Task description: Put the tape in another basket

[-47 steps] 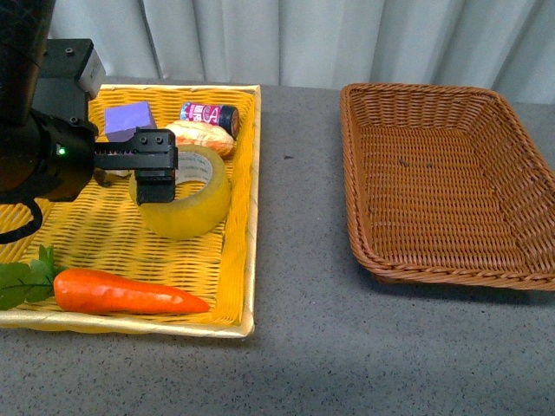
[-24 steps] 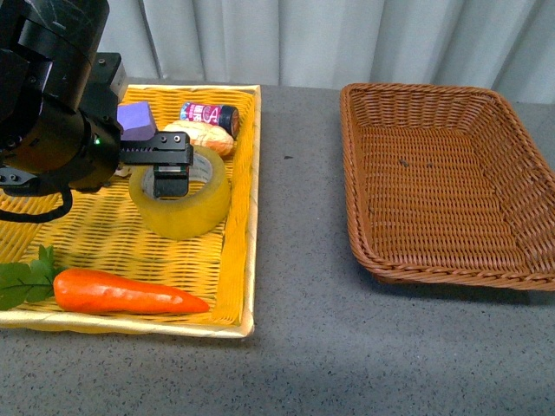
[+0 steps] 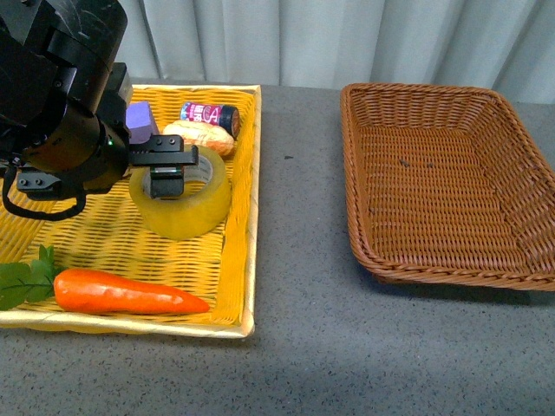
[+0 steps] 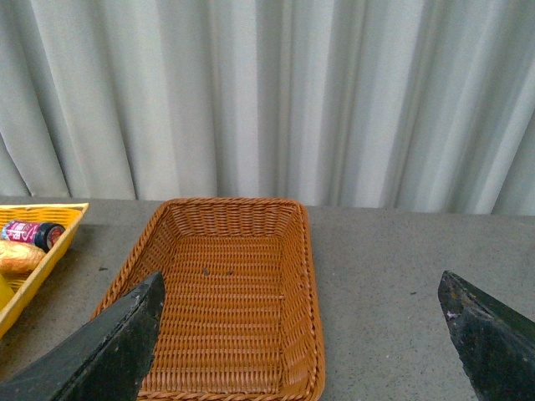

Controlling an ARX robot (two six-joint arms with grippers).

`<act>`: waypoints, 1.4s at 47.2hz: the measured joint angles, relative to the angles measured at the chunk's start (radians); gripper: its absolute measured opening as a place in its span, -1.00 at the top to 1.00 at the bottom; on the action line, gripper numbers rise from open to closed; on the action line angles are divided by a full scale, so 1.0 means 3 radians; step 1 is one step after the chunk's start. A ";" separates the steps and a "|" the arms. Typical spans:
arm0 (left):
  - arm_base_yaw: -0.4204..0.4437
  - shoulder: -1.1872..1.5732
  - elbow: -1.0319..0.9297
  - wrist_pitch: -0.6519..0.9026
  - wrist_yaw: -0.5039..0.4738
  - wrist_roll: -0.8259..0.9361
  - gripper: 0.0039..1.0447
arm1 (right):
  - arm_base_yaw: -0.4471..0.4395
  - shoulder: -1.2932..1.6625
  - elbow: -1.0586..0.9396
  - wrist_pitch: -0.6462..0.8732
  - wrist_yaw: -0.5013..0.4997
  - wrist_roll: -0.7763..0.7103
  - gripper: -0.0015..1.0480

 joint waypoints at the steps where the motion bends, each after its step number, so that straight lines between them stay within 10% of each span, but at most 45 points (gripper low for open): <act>1: 0.0000 0.0009 0.0005 -0.0009 0.0000 0.0000 -0.35 | 0.0000 0.0000 0.0000 0.0000 0.0000 0.0000 -0.83; 17: -0.0017 0.0048 0.0057 -0.0039 0.0038 -0.0032 0.71 | 0.0000 0.0000 0.0000 0.0000 0.0001 0.0000 -0.83; 66: -0.0765 -0.0378 0.0828 0.0088 0.0987 0.1104 0.74 | 0.0000 0.0000 0.0000 0.0000 -0.0001 -0.0001 -0.83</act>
